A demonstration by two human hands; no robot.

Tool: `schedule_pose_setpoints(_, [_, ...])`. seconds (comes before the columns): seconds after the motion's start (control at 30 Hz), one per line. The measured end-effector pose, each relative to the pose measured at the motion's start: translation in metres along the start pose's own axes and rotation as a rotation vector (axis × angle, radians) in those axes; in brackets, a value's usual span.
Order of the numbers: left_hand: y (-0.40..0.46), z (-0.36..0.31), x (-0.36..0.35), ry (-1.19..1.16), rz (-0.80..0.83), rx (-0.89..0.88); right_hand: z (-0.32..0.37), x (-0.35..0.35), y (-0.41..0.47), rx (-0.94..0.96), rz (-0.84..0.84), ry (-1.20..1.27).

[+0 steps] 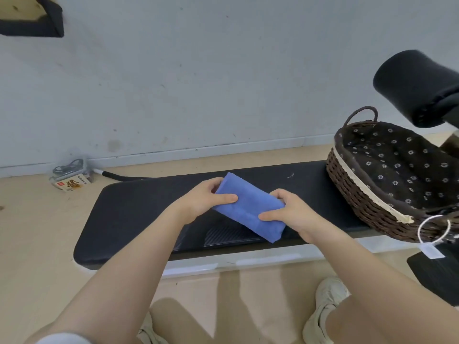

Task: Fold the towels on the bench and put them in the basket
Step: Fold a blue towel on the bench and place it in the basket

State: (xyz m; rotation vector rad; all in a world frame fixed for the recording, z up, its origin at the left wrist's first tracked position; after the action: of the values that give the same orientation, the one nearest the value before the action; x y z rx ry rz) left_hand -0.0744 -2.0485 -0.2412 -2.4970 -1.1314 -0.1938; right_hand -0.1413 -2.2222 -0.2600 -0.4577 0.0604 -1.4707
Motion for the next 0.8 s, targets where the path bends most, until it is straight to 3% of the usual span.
schedule_pose_setpoints(0.2, [0.010,-0.065,-0.042,-0.290,0.057,-0.161,0.042,0.080,-0.028,0.222,0.028,-0.122])
schedule_pose_setpoints(0.3, [0.026,-0.103,-0.063,-0.359,0.041,-0.241,0.056,0.125,-0.043,0.309,-0.004,0.030])
schedule_pose_setpoints(0.5, [0.070,-0.164,-0.096,-0.416,0.004,-0.306,0.047,0.200,-0.060,0.230,0.079,0.236])
schedule_pose_setpoints(0.6, [0.099,-0.169,-0.122,-0.360,0.010,-0.201,0.029,0.241,-0.051,0.139,-0.082,0.377])
schedule_pose_setpoints(0.7, [0.128,-0.167,-0.156,-0.246,0.079,-0.073,0.004,0.280,-0.036,0.018,-0.377,0.525])
schedule_pose_setpoints(0.8, [0.159,-0.161,-0.179,-0.140,0.054,0.026,-0.018,0.298,-0.016,-0.085,-0.554,0.482])
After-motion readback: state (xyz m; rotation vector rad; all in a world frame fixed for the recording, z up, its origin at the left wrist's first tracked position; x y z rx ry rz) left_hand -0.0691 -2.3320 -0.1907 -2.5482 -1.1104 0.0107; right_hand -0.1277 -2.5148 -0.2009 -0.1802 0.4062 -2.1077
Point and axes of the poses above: each hand's wrist, its own y-axis towards the middle knuckle, its own x-axis out of the back of the hand, z = x × y, the point moved 7 cm from there along y, towards the middle knuckle, and after that the axes turned 3 degrees about z, right-handed, at the moved point
